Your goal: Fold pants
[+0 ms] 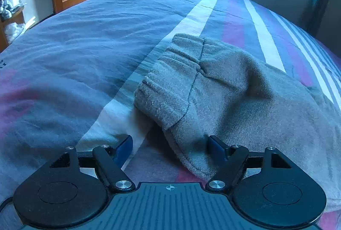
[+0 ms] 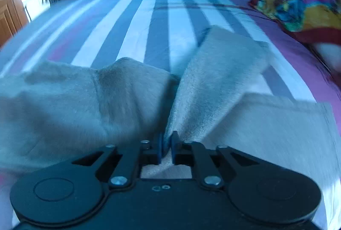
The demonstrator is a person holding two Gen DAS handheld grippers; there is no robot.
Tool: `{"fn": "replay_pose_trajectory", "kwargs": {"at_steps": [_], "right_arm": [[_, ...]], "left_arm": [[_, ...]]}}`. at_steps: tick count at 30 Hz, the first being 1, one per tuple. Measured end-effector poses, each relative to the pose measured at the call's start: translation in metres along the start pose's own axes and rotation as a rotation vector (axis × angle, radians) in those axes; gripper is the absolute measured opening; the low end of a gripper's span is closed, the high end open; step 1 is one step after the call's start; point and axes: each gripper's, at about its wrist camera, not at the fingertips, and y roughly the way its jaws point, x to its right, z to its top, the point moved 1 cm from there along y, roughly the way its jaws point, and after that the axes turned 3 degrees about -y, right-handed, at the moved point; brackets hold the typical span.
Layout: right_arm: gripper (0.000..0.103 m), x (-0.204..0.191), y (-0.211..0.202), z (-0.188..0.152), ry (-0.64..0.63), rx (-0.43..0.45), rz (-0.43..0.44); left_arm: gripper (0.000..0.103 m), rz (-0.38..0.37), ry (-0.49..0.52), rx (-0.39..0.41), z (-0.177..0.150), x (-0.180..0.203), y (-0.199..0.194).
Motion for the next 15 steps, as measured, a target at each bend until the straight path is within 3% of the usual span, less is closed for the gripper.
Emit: {"fn": "replay_pose_trajectory", "kwargs": {"at_steps": [3,6,9,11,12,13,15], "right_arm": [[0.007,0.017,-0.036,-0.034,0.089,0.027,0.037],[0.009,0.033,-0.029,-0.066,0.104,-0.021,0.024],[0.037,0.041,-0.049,-0.051,0.115,0.089,0.033],[0.048,0.036,-0.058,-0.028,0.054,0.166,0.014],[0.061,0.034,-0.055,-0.017,0.028,0.172,0.008],[0.065,0.032,-0.047,-0.006,-0.008,0.16,0.004],[0.063,0.026,-0.016,0.012,-0.114,0.067,-0.051]], "left_arm": [[0.077,-0.007,0.005,0.008,-0.002,-0.001,-0.001],[0.077,-0.009,0.002,0.006,-0.003,0.001,0.006],[0.077,-0.007,0.011,0.003,-0.003,0.001,0.007],[0.077,-0.008,0.012,-0.001,-0.002,0.001,0.007],[0.077,-0.008,0.009,-0.002,-0.002,0.001,0.008],[0.077,-0.007,0.008,-0.003,-0.002,0.001,0.008],[0.077,-0.007,0.008,-0.005,-0.002,0.001,0.009]]}}
